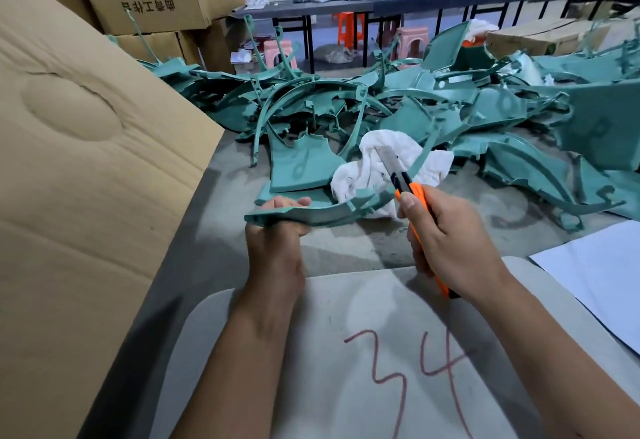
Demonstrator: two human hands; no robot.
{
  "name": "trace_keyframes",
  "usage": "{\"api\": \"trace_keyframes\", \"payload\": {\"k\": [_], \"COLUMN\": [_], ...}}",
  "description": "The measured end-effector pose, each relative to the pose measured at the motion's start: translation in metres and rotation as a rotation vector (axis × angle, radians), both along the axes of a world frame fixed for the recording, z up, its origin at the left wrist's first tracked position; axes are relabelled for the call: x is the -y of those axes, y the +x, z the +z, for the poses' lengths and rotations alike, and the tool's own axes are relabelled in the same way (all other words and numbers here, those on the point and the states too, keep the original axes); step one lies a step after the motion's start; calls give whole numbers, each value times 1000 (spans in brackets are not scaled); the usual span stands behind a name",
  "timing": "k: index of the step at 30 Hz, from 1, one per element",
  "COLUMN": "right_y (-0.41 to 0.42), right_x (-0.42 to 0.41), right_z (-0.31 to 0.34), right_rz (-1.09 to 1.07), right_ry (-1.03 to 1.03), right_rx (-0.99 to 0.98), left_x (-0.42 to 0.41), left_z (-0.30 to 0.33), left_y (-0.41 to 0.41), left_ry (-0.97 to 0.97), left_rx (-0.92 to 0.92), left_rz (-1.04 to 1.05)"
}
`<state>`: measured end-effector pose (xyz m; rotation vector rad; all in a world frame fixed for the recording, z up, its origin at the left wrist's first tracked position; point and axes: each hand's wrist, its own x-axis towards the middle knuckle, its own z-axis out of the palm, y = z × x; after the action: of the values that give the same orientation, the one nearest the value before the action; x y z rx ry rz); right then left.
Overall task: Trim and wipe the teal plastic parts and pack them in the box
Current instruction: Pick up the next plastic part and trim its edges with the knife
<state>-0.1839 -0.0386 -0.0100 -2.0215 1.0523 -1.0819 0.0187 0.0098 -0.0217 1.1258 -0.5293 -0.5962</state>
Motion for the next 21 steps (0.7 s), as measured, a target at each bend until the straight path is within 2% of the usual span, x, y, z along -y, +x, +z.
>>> {"api": "trace_keyframes", "payload": {"k": [2,4,7,13,21], "right_y": [-1,-2,-3,-10,-10], "right_x": [0,-1,-1,6,5], "right_z": [0,0,1,-1,1], "right_rz": [15,22,42,155,80], "right_ry": [-11,-67,-133,-82,-71], "right_rx": [-84,-267,-494,-487,-523], "left_x": [-1,-7,-15,-16,-17], "left_z": [0,2,8,14,9], "left_y": [6,10,13,13,22], "left_ry": [-8,-13,-10,8,10], "left_rx": [190,346,495,444,457], "left_rz": [11,3,-63,-209,-268]}}
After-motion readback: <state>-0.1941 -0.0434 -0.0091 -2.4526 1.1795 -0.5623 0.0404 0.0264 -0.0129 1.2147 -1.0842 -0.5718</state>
